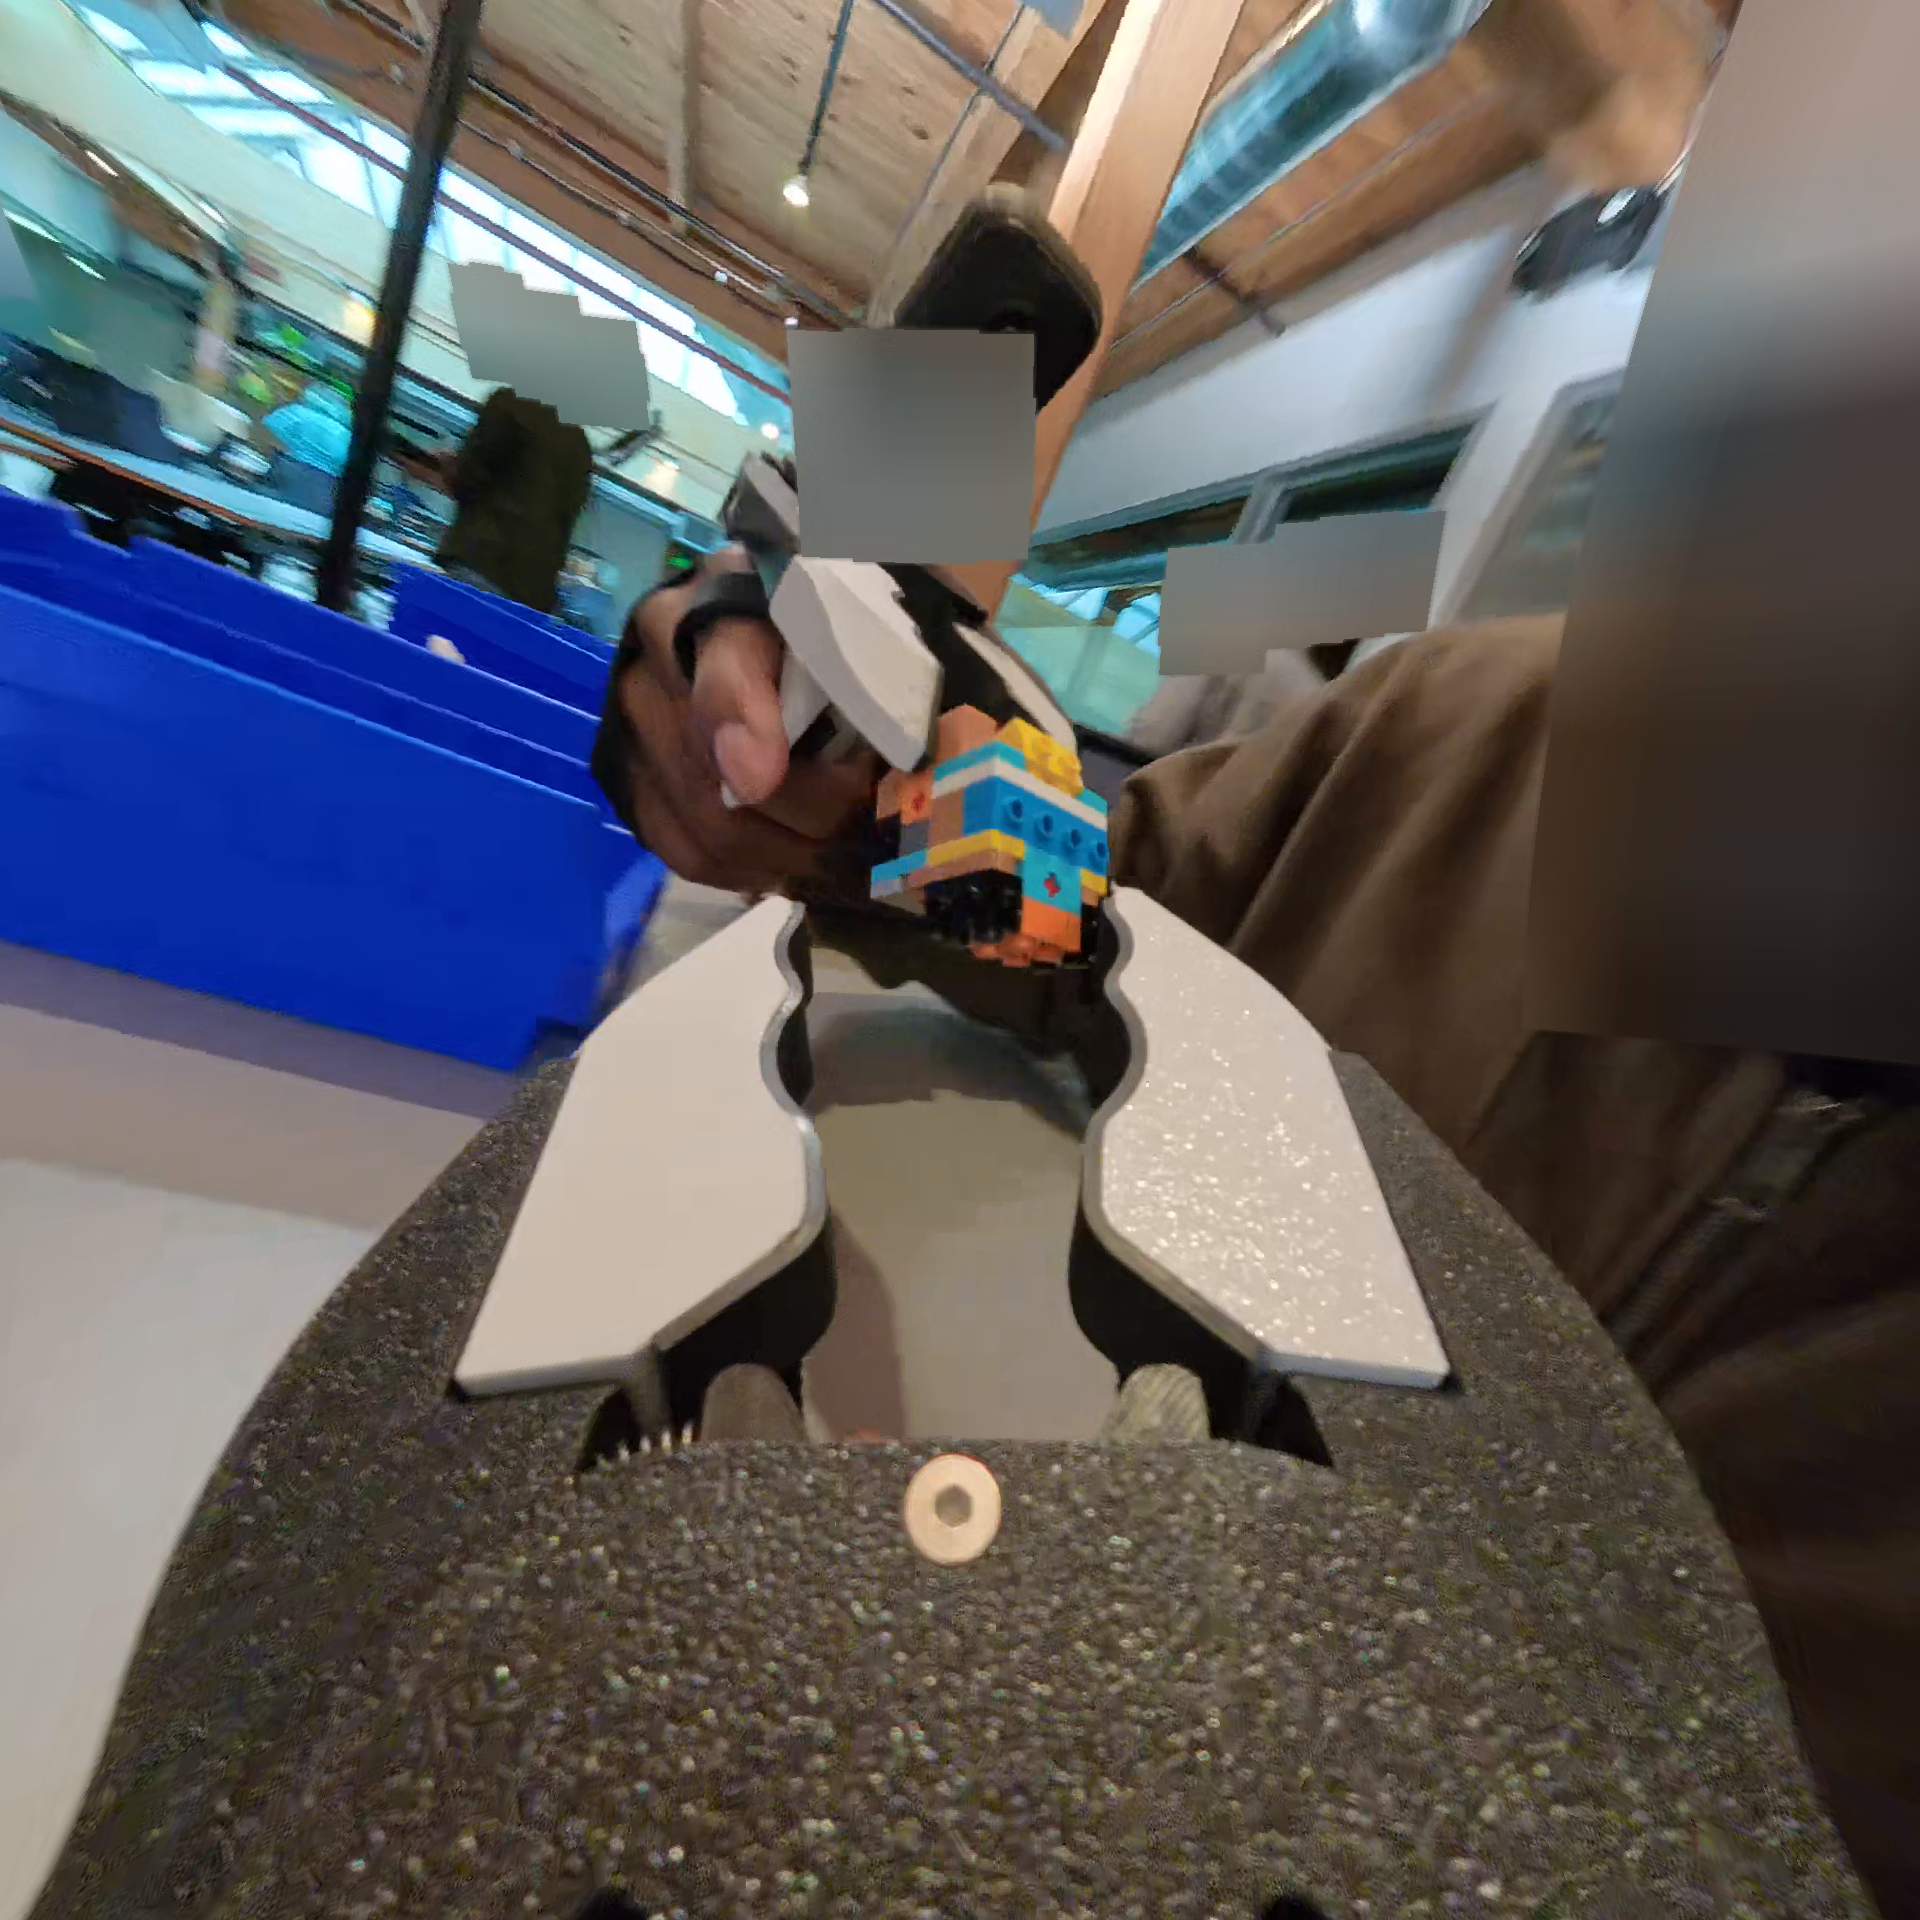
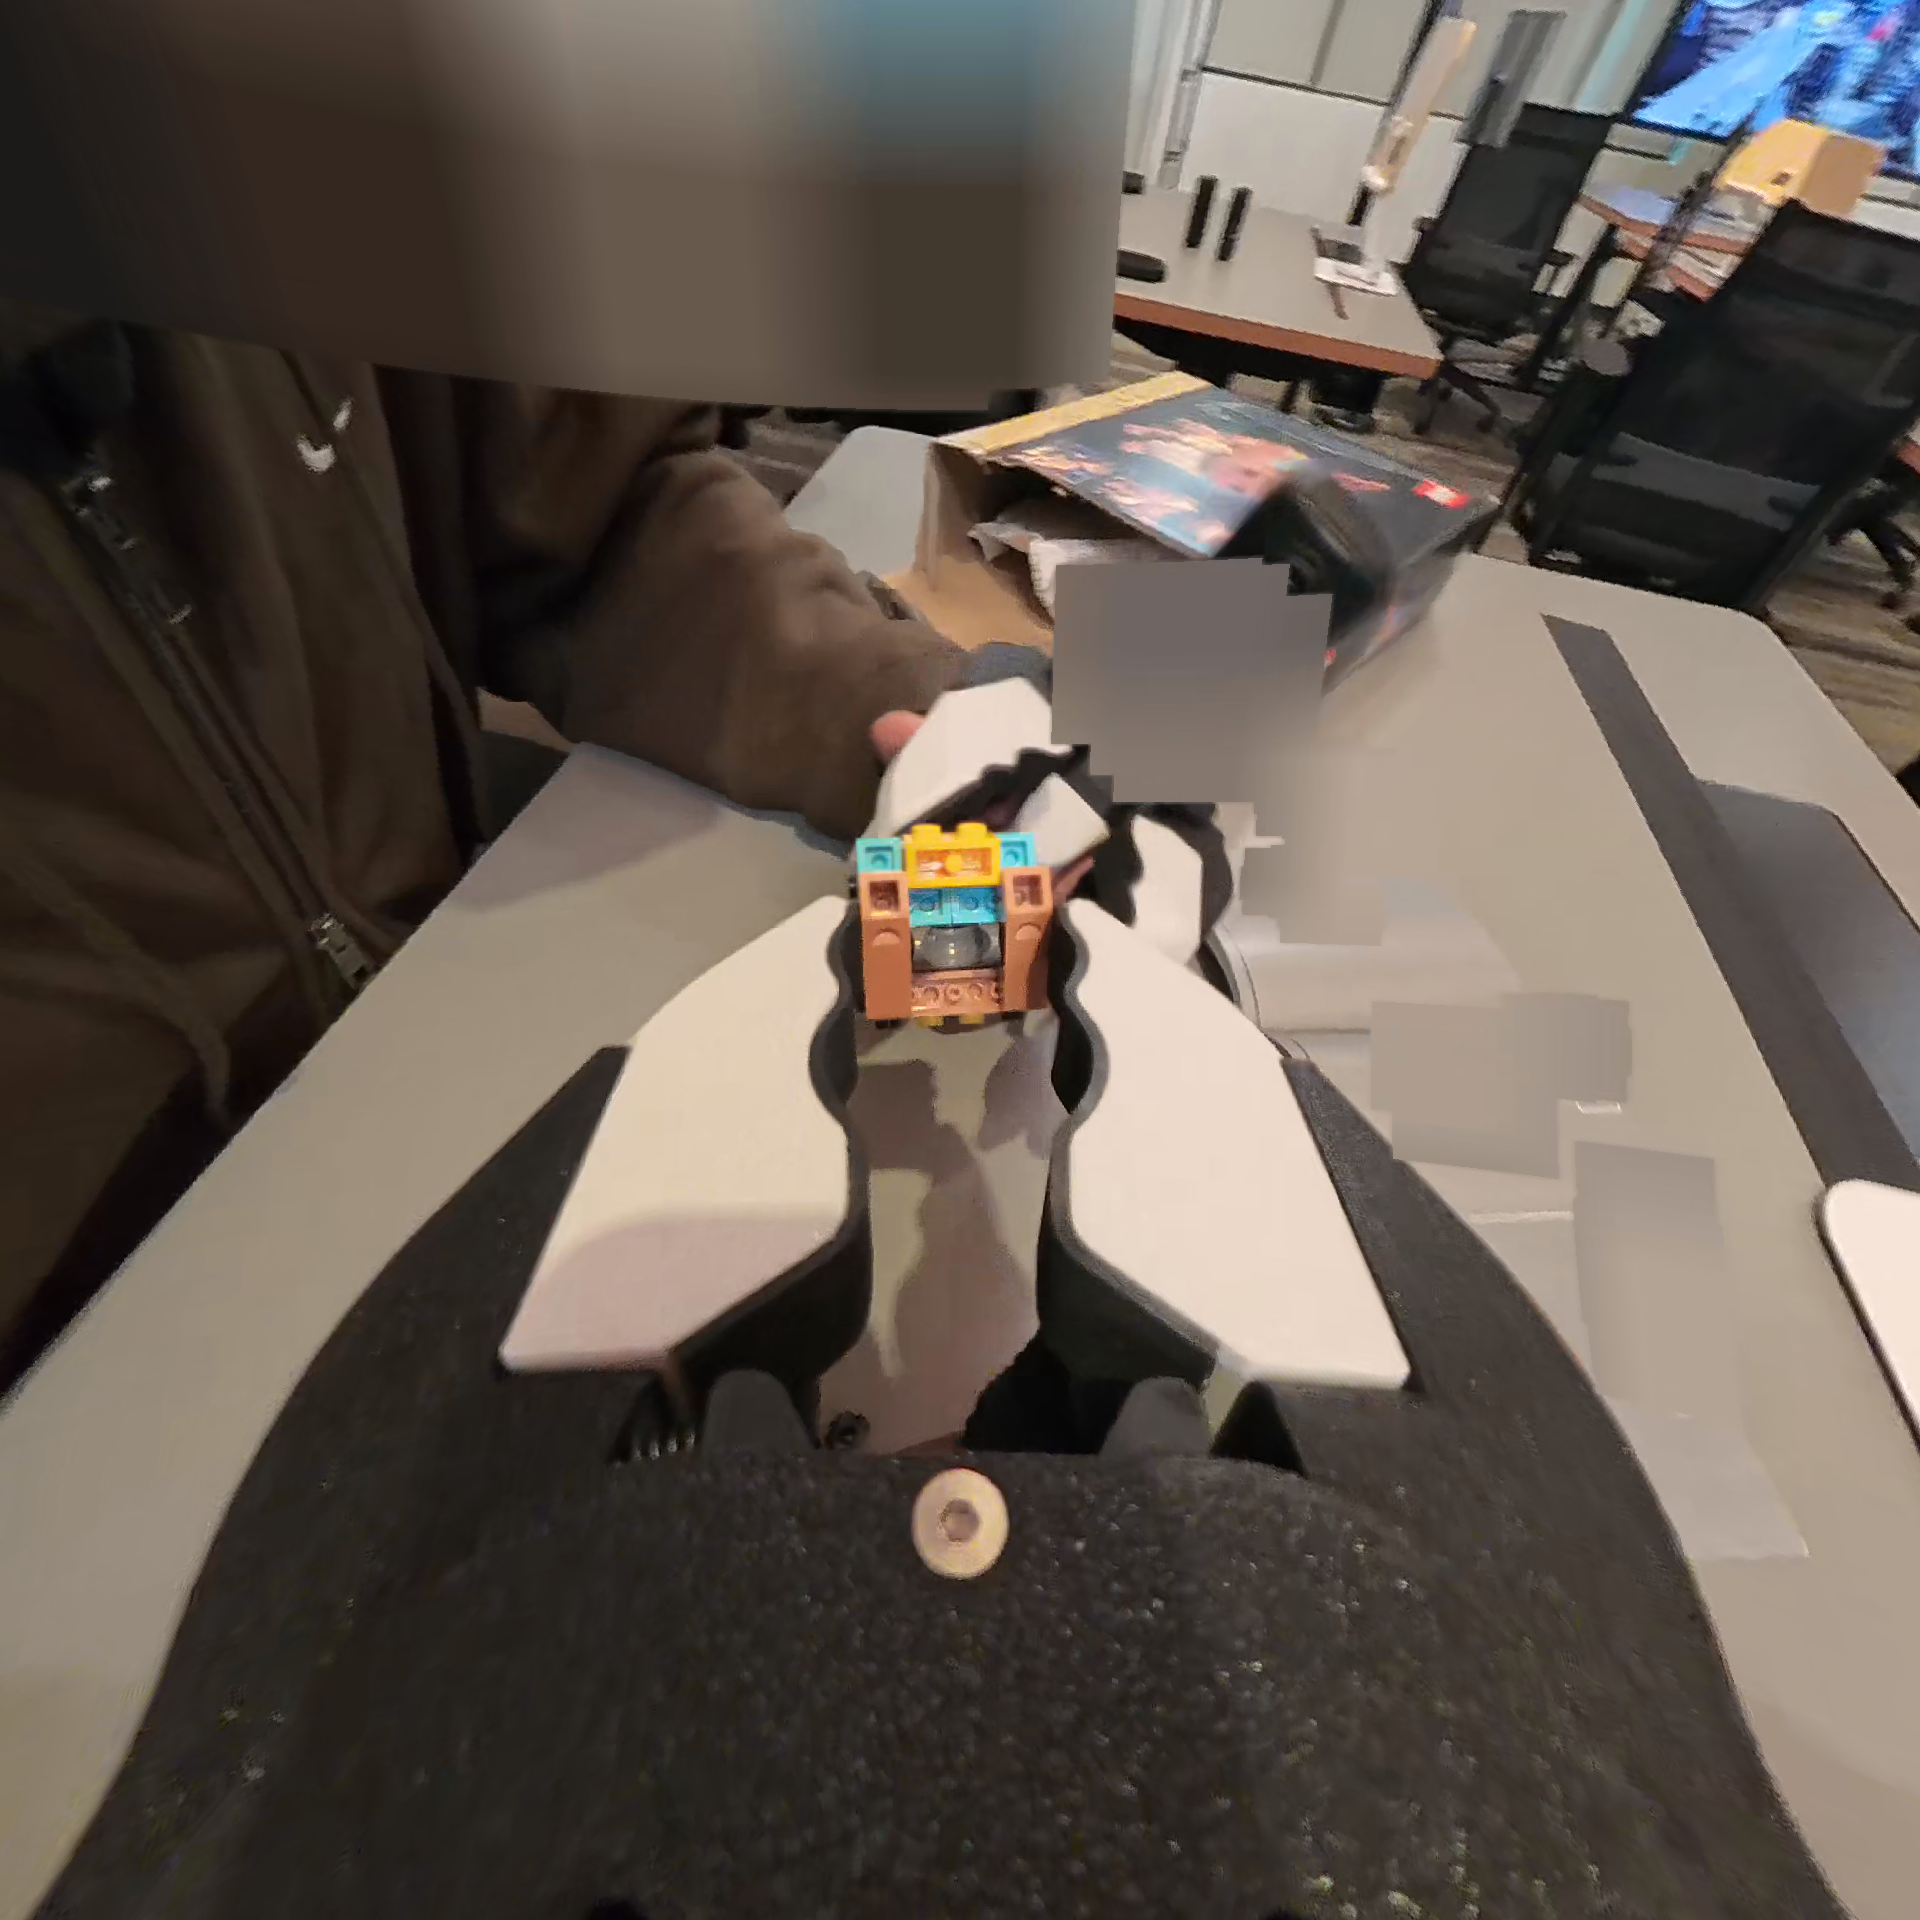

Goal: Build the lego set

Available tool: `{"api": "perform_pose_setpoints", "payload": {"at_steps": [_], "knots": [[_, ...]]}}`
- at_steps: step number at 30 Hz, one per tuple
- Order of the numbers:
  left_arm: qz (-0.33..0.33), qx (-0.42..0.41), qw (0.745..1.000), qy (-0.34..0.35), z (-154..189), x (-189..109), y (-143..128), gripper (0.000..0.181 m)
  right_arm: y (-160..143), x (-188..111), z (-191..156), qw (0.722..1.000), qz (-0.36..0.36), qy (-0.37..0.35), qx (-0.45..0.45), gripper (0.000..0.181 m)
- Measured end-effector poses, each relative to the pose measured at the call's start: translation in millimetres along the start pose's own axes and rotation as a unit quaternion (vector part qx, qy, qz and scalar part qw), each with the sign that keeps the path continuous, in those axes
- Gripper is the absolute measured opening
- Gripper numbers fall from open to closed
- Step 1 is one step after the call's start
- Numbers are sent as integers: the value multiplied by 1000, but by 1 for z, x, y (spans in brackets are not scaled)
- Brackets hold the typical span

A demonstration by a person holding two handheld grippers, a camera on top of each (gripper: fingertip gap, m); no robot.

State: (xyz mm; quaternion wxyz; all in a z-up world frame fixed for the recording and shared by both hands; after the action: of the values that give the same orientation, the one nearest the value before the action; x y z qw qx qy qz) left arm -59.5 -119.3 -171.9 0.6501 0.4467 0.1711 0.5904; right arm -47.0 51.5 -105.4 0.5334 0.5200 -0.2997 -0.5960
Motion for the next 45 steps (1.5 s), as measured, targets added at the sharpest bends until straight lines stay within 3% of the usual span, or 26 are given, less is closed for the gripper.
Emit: {"api": "perform_pose_setpoints", "payload": {"at_steps": [3,13,19,31,37,41,45], "knots": [[-13,-62,996,-57,1,2,-3,53,6,5,-1,999,4,43,-30,34],[-79,-96,983,-134,17,17,-17,55,21,31,1,985,-17,152,-86,34],[-46,-78,985,-149,20,16,-16,41,24,38,4,982,-25,163,-96,34],[47,23,998,-42,14,8,-3,41,23,12,0,996,-33,2,-83,42],[111,83,989,60,10,5,2,41,40,11,4,986,-81,-134,-65,29],[126,108,980,113,9,4,2,41,54,19,5,984,-75,-161,-25,15],[121,129,974,141,9,5,2,41,52,26,6,974,-137,-179,-8,11]]}}
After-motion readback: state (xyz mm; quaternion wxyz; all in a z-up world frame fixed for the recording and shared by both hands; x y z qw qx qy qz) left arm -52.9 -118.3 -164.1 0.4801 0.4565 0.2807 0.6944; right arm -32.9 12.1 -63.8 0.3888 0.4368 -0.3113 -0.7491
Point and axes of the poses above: each gripper's, where its closed fingertips meet, x out along the fingers, y out of its top, z = x × y across the jaws, the point moved 9 cm from there along -x, back along the fingers, and after that the axes turned 10 degrees about -x, right-handed, at the moved point
